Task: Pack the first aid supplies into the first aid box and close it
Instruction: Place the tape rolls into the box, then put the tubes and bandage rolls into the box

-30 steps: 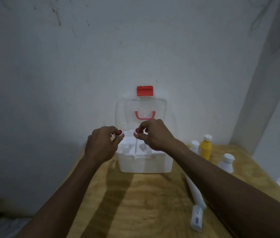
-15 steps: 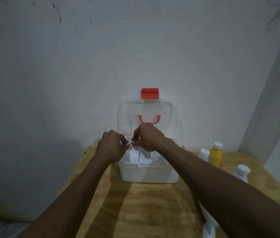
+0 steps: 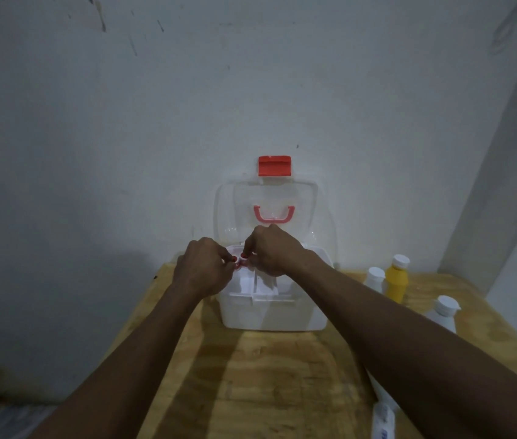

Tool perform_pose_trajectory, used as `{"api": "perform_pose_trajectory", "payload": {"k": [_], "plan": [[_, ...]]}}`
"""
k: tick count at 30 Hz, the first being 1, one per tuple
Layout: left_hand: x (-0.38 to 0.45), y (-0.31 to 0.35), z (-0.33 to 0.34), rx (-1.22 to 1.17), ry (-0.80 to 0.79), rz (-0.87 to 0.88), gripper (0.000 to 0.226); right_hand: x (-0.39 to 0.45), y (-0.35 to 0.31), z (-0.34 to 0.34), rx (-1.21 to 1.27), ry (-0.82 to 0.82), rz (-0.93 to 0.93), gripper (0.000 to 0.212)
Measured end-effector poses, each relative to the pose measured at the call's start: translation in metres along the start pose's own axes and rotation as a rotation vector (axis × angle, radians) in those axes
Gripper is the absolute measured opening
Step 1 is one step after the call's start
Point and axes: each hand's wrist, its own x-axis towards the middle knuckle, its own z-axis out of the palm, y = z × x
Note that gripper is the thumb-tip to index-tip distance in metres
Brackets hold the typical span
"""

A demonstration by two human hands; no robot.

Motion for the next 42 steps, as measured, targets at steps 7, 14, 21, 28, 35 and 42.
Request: {"api": "perform_pose_trajectory", "payload": {"k": [7,14,21,28,35,42], "plan": [[-0.003,0.000,-0.001,-0.006,0.012,-0.011,0.025,-0.005,0.001,0.001,-0.010,0.009,0.000,0.027],[-0.014,0.009,-0.003,-0.040,0.105,-0.010,0.038,-0.024,0.004,-0.014,0.016,0.059,-0.008,0.028],[-0.062,0.038,-0.018,-0.171,0.344,0.089,0.034,-0.095,0.015,-0.060,0.061,0.160,0.038,0.023],[-0.134,0.101,-0.001,-0.362,0.161,0.130,0.032,-0.202,0.052,-0.072,0.094,0.218,0.242,0.019],[-0.177,0.142,0.045,-0.243,-0.295,0.126,0.040,-0.231,0.076,-0.035,0.077,0.089,0.369,0.026],[-0.180,0.158,0.060,-0.190,-0.401,0.137,0.039,-0.216,0.076,-0.014,-0.032,0.010,0.407,0.043]]}}
